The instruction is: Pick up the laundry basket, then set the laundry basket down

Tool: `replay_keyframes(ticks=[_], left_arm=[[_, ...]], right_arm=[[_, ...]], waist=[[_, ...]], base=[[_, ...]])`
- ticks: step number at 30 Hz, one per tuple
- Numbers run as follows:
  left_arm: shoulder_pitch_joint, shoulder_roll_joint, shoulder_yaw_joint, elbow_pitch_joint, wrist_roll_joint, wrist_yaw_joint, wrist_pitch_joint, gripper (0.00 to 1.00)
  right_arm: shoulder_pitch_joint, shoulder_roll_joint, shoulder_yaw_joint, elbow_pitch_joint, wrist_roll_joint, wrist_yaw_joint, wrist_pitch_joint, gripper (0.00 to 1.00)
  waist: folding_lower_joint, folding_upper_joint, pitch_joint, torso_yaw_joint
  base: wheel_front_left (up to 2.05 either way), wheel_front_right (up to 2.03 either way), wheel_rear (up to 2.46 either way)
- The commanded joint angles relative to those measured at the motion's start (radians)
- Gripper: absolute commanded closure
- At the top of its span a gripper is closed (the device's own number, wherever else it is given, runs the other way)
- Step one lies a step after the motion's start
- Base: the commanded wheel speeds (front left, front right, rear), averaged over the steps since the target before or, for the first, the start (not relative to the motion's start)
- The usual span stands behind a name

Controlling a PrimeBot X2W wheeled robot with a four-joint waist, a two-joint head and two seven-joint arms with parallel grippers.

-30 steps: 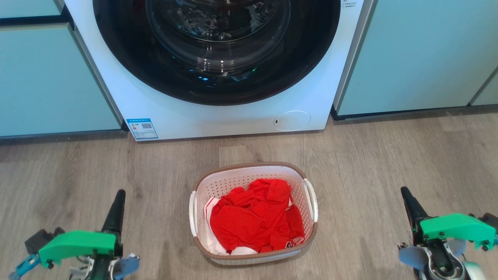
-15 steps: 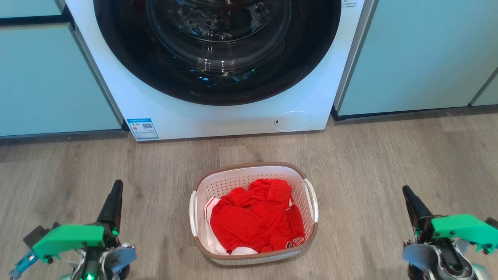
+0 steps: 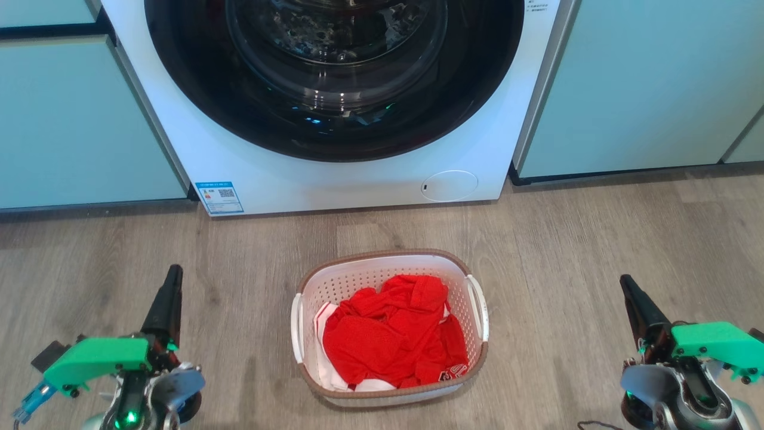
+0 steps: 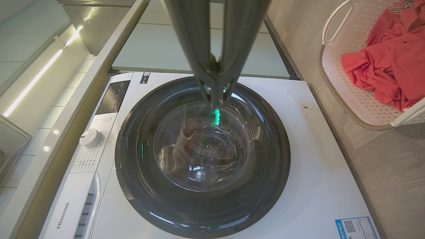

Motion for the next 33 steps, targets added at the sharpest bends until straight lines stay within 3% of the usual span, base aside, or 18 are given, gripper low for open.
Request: replay_keyframes(ticks=[1,33], left_arm=[[-0.052,0.013,0.037,-0.03,0.001,-0.007,0.007,1.0],[-0.053,0.005,0.049,-0.03,0.011,-0.007,0.016,1.0]], right_arm=[[-0.045,-0.011,0.015,-0.037,0.003,-0.002,0.006,1.0],[-0.046,-0.004,0.005,-0.036,-0.005,-0.002,0.014,1.0]], waist=[[0.0,0.0,0.0,0.0],[0.0,0.0,0.0,0.0]], base=[[0.0,0.0,0.0],[0.0,0.0,0.0]])
